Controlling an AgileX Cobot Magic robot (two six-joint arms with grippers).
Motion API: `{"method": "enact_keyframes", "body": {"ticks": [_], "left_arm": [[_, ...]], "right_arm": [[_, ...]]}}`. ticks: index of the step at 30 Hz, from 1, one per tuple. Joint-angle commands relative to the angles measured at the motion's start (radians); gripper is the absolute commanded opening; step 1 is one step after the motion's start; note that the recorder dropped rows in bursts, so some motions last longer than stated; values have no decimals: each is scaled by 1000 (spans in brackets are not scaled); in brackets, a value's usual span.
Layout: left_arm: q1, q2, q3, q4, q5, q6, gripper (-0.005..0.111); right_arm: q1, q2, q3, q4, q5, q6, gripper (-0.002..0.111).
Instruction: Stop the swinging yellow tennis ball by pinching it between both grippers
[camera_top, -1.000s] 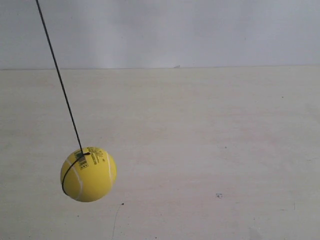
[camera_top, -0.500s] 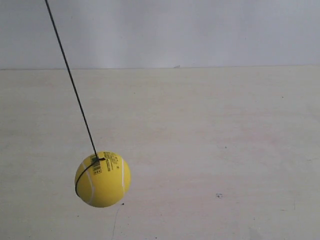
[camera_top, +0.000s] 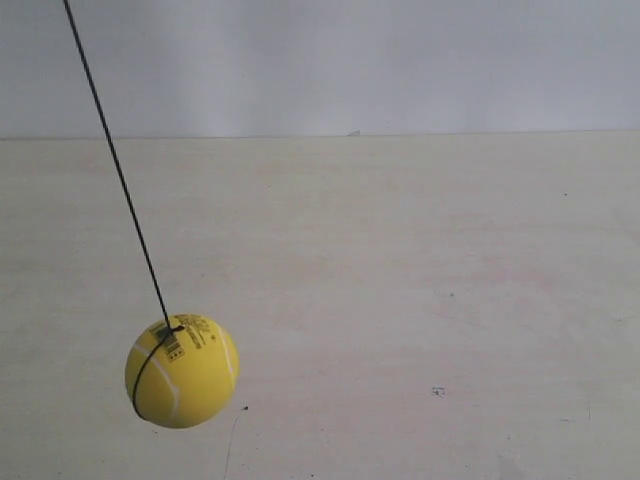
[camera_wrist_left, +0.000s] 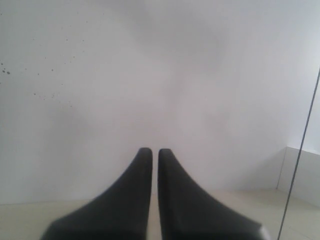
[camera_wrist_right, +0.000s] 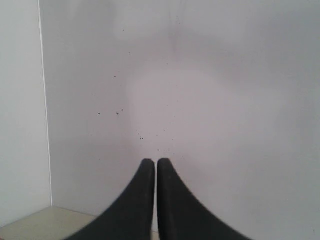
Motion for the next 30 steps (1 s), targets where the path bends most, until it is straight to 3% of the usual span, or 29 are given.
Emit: {"method": "enact_keyframes", "body": {"ticks": [1,9,17,26,30], "left_arm": [[-3,-6,4,6,-3,-10,5],[-3,-110,15,-26,2,-10,5],[-3,-154,17,-492,4,-10,5],[-3,-154,17,-843,8,-10,5],[18,-154,17,-887,53,-10,5]], "right_arm": [[2,-7,0,2,-2,0,0],[2,-7,0,2,-2,0,0],[2,-7,-1,2,-1,0,0],[2,-7,-1,2,-11,0,0],[2,-7,-1,2,-3,0,0]]}}
